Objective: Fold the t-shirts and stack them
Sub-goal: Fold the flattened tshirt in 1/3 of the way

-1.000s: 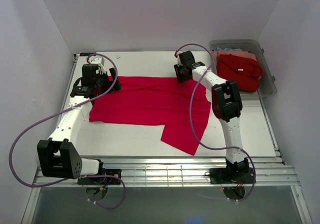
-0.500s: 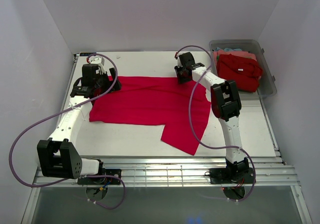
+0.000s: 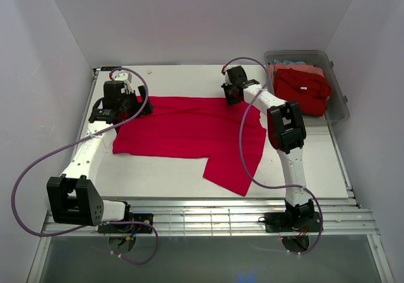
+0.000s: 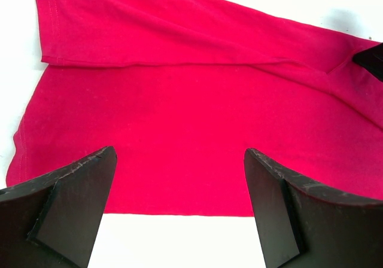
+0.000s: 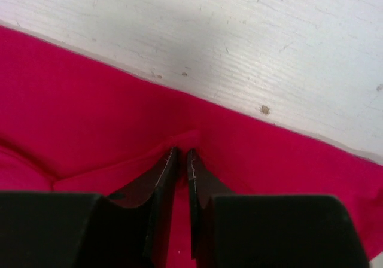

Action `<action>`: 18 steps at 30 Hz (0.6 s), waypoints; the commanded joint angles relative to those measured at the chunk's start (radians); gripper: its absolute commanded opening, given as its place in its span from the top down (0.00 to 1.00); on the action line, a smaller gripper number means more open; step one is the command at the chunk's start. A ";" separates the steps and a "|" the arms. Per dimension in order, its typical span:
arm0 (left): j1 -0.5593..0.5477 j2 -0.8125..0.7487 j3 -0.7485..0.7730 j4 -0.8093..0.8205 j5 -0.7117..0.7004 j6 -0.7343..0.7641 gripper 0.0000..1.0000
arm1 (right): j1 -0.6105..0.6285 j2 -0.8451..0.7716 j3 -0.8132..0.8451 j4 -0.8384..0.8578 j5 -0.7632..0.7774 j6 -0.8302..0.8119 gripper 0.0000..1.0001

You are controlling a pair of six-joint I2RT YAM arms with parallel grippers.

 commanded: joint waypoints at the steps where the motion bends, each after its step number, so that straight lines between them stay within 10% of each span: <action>1: -0.001 -0.027 0.007 0.026 0.017 -0.008 0.02 | -0.003 -0.112 -0.037 0.000 0.017 -0.013 0.82; 18: -0.001 -0.056 -0.020 0.028 0.032 -0.018 0.02 | 0.089 -0.367 -0.402 0.029 -0.025 0.030 0.84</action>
